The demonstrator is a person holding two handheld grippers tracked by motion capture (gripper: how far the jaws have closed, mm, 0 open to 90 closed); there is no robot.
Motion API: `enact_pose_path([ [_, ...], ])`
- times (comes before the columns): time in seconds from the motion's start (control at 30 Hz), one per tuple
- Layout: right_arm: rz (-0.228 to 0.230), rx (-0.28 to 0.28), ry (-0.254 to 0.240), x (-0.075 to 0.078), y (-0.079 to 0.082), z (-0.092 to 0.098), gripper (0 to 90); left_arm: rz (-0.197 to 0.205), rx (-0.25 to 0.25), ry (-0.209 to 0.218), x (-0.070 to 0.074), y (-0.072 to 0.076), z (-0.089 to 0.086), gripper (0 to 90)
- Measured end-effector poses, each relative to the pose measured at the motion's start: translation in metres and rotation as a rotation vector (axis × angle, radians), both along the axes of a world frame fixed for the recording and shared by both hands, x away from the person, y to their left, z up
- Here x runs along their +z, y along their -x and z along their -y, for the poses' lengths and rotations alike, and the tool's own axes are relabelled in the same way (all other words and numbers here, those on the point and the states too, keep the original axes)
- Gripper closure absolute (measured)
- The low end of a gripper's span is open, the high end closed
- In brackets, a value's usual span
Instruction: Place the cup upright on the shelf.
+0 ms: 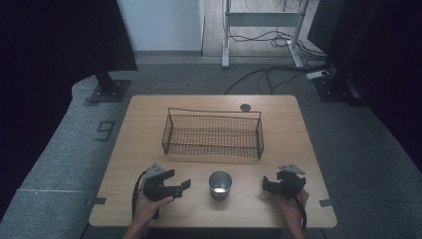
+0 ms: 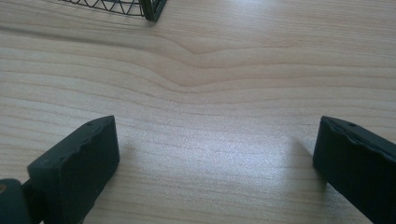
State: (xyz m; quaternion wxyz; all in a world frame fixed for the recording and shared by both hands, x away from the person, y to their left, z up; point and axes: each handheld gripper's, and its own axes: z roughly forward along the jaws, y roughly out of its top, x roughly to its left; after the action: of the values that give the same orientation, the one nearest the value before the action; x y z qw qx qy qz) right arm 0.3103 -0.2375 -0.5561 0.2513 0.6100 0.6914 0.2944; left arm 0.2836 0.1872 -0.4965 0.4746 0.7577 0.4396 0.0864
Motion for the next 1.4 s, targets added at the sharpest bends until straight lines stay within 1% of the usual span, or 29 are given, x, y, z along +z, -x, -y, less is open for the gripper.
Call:
enact_pose_path([
  [0.23,0.000,0.000,0.000,0.000,0.000,0.000,0.4,0.007,-0.029,-0.017,0.000,0.004,0.014,16.3],
  [0.43,0.000,0.000,0.000,0.000,0.000,0.000,0.5,0.008,-0.045,-0.022,0.001,0.005,0.020,15.7],
  [0.8,0.002,-0.002,0.000,0.000,0.000,0.000,0.8,0.010,-0.087,-0.042,-0.001,0.009,0.038,14.8],
  [1.0,0.002,-0.002,0.000,0.000,0.000,0.000,0.8,0.021,-0.094,-0.044,0.000,0.011,0.046,14.6],
  [1.3,0.002,-0.002,0.000,0.000,0.000,0.000,0.8,0.013,-0.131,-0.063,-0.002,0.012,0.061,12.9],
  [1.4,0.002,-0.002,0.000,0.000,0.000,0.000,0.8,0.013,-0.135,-0.065,-0.002,0.012,0.064,12.3],
])
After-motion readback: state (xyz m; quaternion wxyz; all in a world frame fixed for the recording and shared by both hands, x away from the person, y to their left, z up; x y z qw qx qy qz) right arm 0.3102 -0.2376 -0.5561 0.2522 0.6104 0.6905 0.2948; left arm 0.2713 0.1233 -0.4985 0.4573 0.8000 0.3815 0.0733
